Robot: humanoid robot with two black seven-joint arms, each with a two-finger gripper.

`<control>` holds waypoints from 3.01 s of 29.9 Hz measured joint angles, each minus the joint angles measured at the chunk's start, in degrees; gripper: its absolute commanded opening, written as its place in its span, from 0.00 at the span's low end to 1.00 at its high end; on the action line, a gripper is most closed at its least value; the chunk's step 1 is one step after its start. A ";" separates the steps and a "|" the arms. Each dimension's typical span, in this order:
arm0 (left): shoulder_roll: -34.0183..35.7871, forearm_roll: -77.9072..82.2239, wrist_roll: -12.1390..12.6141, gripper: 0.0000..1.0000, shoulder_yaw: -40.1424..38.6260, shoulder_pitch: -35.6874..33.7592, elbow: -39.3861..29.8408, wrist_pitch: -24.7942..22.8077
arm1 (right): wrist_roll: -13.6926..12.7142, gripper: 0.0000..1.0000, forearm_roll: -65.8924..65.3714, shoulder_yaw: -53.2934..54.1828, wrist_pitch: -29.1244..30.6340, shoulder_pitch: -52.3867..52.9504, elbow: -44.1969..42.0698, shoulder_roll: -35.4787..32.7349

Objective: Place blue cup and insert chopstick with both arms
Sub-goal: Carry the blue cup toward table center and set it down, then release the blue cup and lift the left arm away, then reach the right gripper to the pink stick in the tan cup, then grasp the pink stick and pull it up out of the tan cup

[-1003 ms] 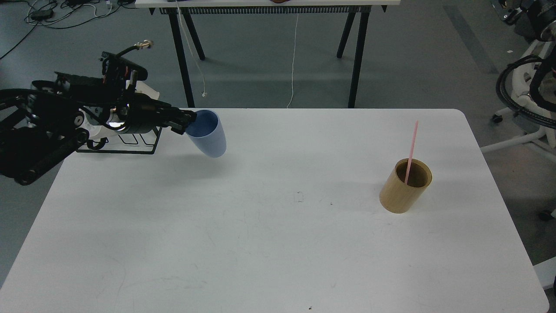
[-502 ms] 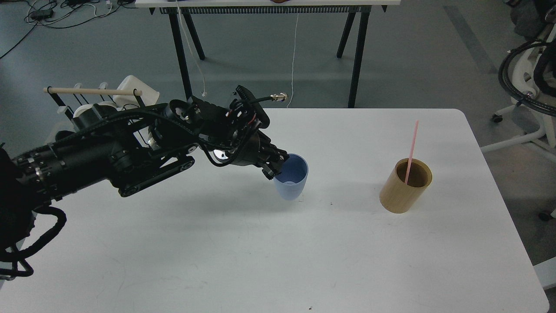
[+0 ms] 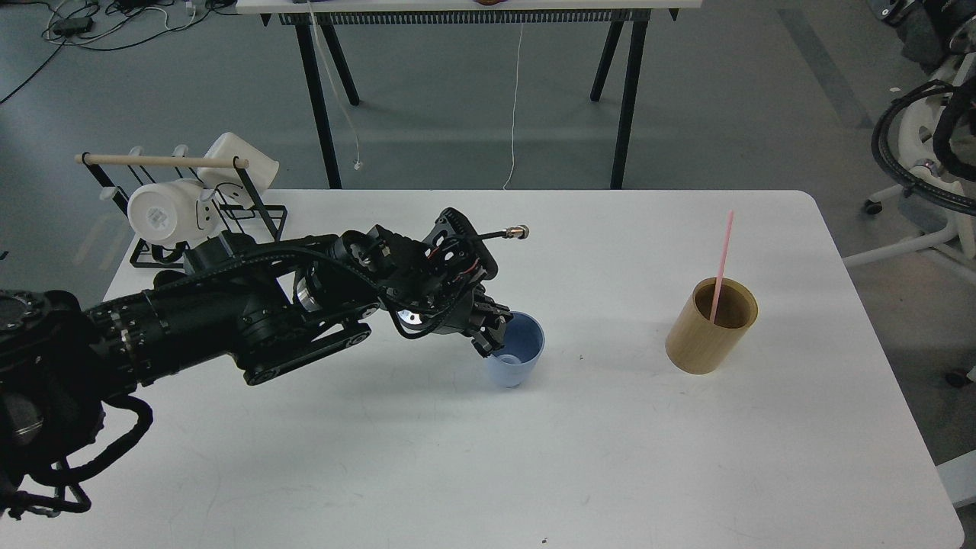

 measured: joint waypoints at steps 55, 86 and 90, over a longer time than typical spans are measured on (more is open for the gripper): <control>7.58 -126.70 -3.85 1.00 -38.43 6.59 34.21 0.00 | -1.68 0.42 -100.54 -18.65 -30.18 -24.96 48.31 -18.46; 7.92 -126.70 -4.10 1.00 -38.49 5.74 34.21 0.00 | -4.89 0.01 -100.36 -20.21 -29.04 -14.01 65.12 -31.05; 8.02 -126.70 -4.06 1.00 -38.49 5.74 34.21 0.00 | -5.91 0.01 -100.06 -20.16 -27.68 -6.10 66.16 -30.96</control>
